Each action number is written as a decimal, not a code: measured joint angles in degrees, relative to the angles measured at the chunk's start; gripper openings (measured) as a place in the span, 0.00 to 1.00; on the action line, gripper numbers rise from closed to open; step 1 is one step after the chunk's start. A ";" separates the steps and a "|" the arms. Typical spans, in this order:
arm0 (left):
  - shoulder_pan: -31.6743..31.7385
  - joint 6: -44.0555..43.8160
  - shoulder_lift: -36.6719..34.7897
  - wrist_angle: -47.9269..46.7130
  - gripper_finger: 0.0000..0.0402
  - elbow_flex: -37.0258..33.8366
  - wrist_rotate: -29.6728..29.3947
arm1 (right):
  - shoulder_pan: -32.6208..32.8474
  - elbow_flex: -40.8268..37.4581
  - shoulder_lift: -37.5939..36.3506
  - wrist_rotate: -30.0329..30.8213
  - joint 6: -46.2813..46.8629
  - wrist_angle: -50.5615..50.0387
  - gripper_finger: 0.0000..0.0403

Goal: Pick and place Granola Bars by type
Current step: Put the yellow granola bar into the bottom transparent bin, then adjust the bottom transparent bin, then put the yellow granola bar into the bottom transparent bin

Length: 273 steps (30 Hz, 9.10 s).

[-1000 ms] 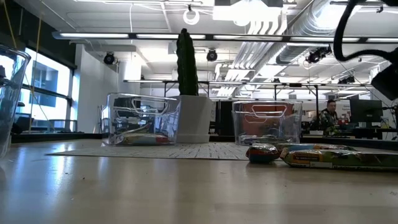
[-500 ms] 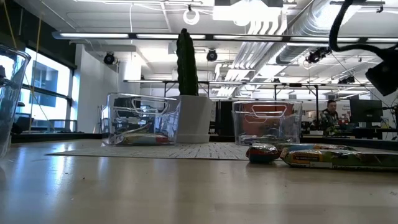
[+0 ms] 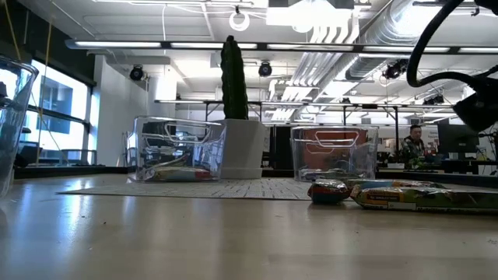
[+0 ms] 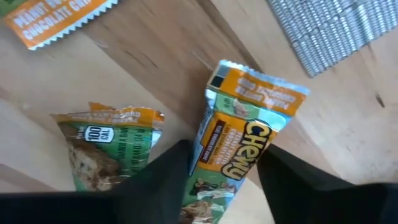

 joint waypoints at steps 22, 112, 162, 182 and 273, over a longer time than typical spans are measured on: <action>0.00 -2.35 -9.04 -7.66 0.47 -0.05 -2.96 | -4.17 -0.28 -9.01 6.91 -5.58 1.99 0.19; -26.09 -53.39 -13.46 -62.04 0.15 -2.34 -1.30 | -25.95 60.33 22.42 17.61 -91.92 25.81 0.44; -40.03 -68.78 -9.27 -8.67 0.00 -52.94 -14.73 | -27.56 60.18 9.80 33.27 -74.63 -20.71 0.44; -56.64 -67.47 -10.27 -36.38 0.00 -22.93 -36.81 | -11.88 43.16 9.05 30.25 -42.62 -32.03 0.44; -56.61 -72.02 -10.43 -35.26 0.00 -22.60 -39.56 | -27.83 -8.92 -14.49 19.01 -42.42 19.82 0.44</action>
